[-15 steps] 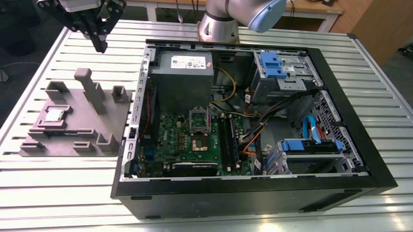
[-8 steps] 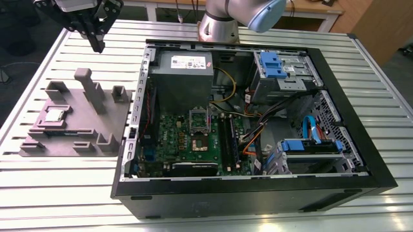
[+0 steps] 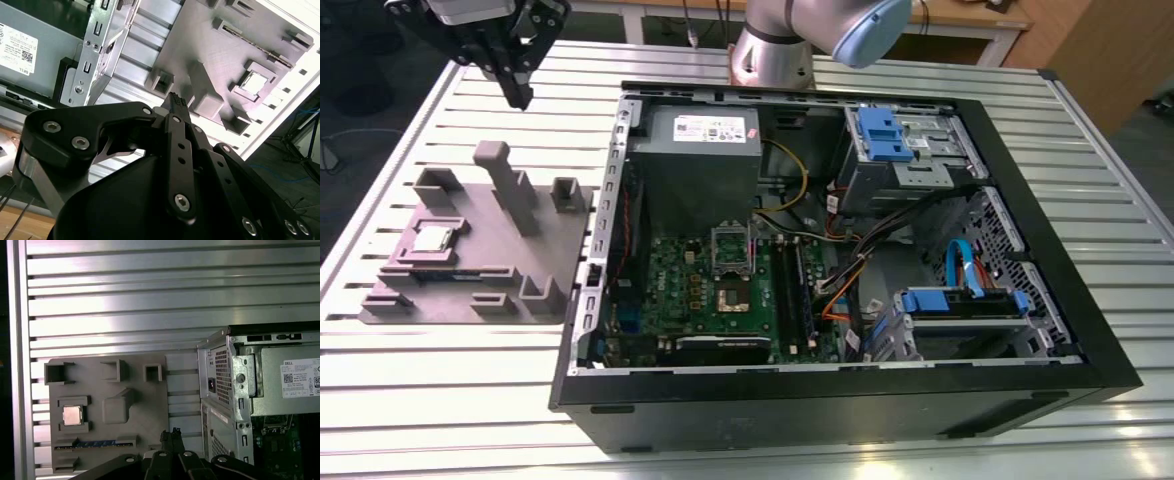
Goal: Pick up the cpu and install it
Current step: 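Reach for the cpu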
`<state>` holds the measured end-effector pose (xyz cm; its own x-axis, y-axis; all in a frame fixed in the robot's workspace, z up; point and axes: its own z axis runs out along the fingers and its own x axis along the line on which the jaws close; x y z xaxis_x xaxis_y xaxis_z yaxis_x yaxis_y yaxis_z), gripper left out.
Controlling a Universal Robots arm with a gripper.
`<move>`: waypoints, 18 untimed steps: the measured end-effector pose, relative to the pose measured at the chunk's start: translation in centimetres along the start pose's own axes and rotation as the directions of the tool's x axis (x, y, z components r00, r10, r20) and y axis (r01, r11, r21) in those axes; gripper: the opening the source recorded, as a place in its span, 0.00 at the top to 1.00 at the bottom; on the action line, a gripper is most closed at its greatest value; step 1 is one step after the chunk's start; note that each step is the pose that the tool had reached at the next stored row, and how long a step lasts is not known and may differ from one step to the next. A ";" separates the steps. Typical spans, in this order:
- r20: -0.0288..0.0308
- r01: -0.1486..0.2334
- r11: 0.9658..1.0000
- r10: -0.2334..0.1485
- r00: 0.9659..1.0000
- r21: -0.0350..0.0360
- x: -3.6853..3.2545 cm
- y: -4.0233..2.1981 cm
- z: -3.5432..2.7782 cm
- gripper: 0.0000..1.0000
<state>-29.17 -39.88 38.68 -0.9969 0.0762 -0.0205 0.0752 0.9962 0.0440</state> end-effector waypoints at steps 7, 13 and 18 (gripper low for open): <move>-0.003 0.000 1.000 0.000 1.000 0.000 0.67 0.03 0.04 0.90; -0.003 0.000 1.000 0.000 1.000 0.000 1.24 0.01 0.07 0.90; -0.003 0.000 1.000 0.000 1.000 0.000 1.56 -0.02 0.09 0.90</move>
<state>-30.72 -39.78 38.56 -0.9969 0.0762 -0.0174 0.0754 0.9962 0.0439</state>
